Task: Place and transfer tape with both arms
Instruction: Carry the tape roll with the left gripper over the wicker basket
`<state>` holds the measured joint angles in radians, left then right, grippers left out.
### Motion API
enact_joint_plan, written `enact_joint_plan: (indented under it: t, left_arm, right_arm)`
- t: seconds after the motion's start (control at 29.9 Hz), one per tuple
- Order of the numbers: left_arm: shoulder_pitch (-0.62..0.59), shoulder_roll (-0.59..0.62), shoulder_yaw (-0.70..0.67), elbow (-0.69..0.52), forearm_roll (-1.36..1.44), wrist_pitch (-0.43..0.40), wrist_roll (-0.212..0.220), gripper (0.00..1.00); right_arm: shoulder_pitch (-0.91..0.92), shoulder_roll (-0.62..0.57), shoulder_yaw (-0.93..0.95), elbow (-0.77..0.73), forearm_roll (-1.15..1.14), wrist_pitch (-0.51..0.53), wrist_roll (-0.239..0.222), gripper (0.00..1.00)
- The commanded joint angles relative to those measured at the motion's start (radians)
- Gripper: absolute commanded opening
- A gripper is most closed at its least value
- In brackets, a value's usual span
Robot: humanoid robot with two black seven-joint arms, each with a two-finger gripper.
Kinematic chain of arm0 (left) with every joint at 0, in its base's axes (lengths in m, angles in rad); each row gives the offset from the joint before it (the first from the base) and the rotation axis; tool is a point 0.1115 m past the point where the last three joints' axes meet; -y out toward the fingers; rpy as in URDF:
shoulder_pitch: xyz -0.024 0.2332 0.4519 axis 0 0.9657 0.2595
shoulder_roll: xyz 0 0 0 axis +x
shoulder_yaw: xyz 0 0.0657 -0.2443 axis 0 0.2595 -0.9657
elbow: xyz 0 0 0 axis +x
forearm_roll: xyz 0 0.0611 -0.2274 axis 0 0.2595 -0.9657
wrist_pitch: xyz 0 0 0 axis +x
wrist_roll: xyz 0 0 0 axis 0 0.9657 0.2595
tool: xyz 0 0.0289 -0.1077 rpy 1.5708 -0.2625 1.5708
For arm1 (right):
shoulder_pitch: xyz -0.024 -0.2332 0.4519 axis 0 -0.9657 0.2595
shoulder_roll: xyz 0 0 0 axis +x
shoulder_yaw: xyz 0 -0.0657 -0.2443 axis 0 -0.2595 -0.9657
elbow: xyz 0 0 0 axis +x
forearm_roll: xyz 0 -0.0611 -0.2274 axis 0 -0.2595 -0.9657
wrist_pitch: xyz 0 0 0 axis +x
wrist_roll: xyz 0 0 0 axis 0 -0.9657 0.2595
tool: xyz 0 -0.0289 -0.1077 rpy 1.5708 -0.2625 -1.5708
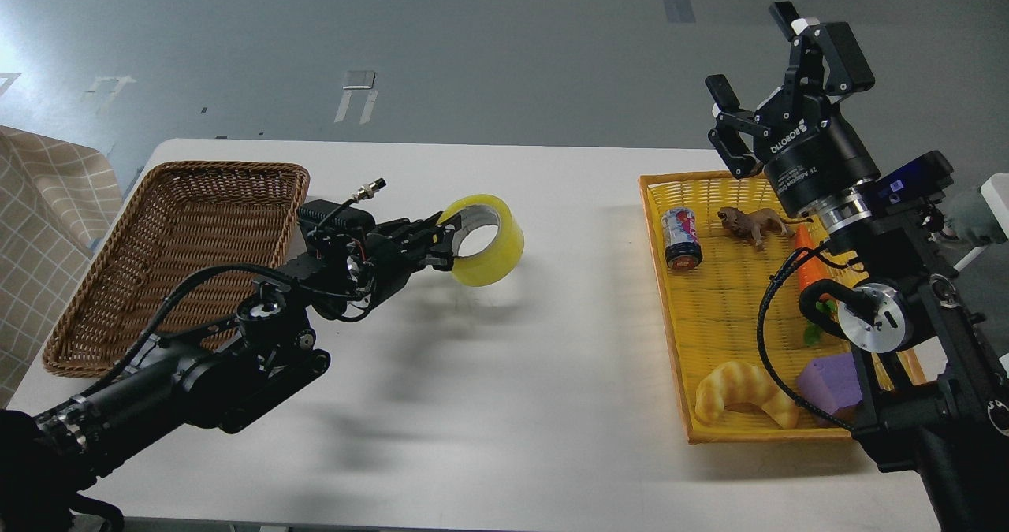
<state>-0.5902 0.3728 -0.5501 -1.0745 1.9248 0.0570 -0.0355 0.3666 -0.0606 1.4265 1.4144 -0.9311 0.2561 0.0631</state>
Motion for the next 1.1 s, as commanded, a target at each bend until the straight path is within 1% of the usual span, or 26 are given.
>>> enact_joint_plan:
  t: [0.0, 0.1, 0.13, 0.17, 0.23, 0.3, 0.4, 0.47, 0.5, 0.6, 0.67, 0.77, 0.8, 0.84, 0.9, 0.97, 1.04, 1.07]
  left_arm:
    - [-0.049, 0.053, -0.004, 0.001, -0.062, 0.0, 0.0, 0.0]
    - [-0.097, 0.116, 0.002, 0.002, -0.133, 0.0, -0.001, 0.0]
    - [-0.117, 0.142, 0.006, 0.002, -0.156, -0.002, -0.01, 0.0]
    - [-0.126, 0.158, 0.006, 0.004, -0.164, -0.002, -0.021, 0.0]
    - [-0.148, 0.213, 0.006, 0.018, -0.171, 0.0, -0.067, 0.0]
    - [-0.149, 0.241, 0.004, 0.021, -0.173, 0.0, -0.075, 0.0]
    - [-0.154, 0.317, 0.004, 0.021, -0.173, 0.0, -0.086, 0.0]
    - [-0.152, 0.354, 0.009, 0.022, -0.173, 0.0, -0.118, 0.0]
    - [-0.146, 0.376, 0.012, 0.024, -0.173, 0.001, -0.141, 0.0]
    - [-0.138, 0.417, 0.015, 0.039, -0.173, 0.001, -0.164, 0.0]
    - [-0.128, 0.443, 0.016, 0.053, -0.168, 0.001, -0.17, 0.0]
    - [-0.1, 0.469, 0.016, 0.093, -0.167, 0.001, -0.211, 0.0]
    - [-0.092, 0.471, 0.016, 0.128, -0.165, 0.007, -0.239, 0.0]
    - [-0.089, 0.469, 0.018, 0.145, -0.164, 0.015, -0.251, 0.0]
    - [-0.073, 0.471, 0.019, 0.209, -0.162, 0.046, -0.293, 0.0]
    - [-0.071, 0.474, 0.025, 0.244, -0.162, 0.058, -0.311, 0.0]
    - [-0.071, 0.471, 0.033, 0.321, -0.162, 0.069, -0.354, 0.0]
    - [-0.074, 0.463, 0.041, 0.368, -0.164, 0.073, -0.389, 0.0]
  right_arm:
    - [0.0, 0.002, -0.001, -0.002, 0.0, 0.0, 0.0, 0.99]
    - [-0.003, 0.004, -0.001, -0.002, 0.0, 0.0, 0.0, 0.99]
    - [-0.005, 0.004, -0.003, -0.002, 0.0, 0.0, -0.002, 0.99]
    - [-0.005, 0.005, -0.003, -0.002, 0.0, 0.0, 0.0, 0.99]
    - [-0.006, 0.005, -0.003, -0.011, 0.0, 0.0, -0.002, 0.99]
    - [-0.005, 0.005, -0.003, -0.015, 0.001, 0.0, -0.002, 0.99]
    - [-0.006, 0.005, -0.003, -0.028, 0.001, 0.0, -0.002, 0.99]
    - [-0.006, 0.01, -0.003, -0.029, 0.002, 0.0, -0.002, 0.99]
    - [-0.006, 0.015, -0.004, -0.029, 0.002, 0.0, -0.002, 0.99]
    - [-0.006, 0.021, -0.004, -0.029, 0.002, 0.0, -0.002, 0.99]
    - [-0.006, 0.022, -0.004, -0.029, 0.002, 0.0, -0.002, 0.99]
    - [-0.006, 0.022, -0.004, -0.029, 0.002, 0.0, -0.002, 0.99]
    - [-0.006, 0.022, -0.004, -0.031, 0.002, 0.0, 0.0, 0.99]
    - [-0.005, 0.022, -0.004, -0.031, 0.002, 0.0, -0.002, 0.99]
    - [-0.006, 0.022, -0.004, -0.031, 0.003, 0.0, -0.002, 0.99]
    - [-0.008, 0.021, -0.004, -0.031, 0.003, 0.0, -0.002, 0.99]
    - [-0.011, 0.021, -0.006, -0.031, 0.003, 0.002, -0.002, 0.99]
    - [-0.011, 0.021, -0.006, -0.032, 0.005, 0.002, -0.002, 0.99]
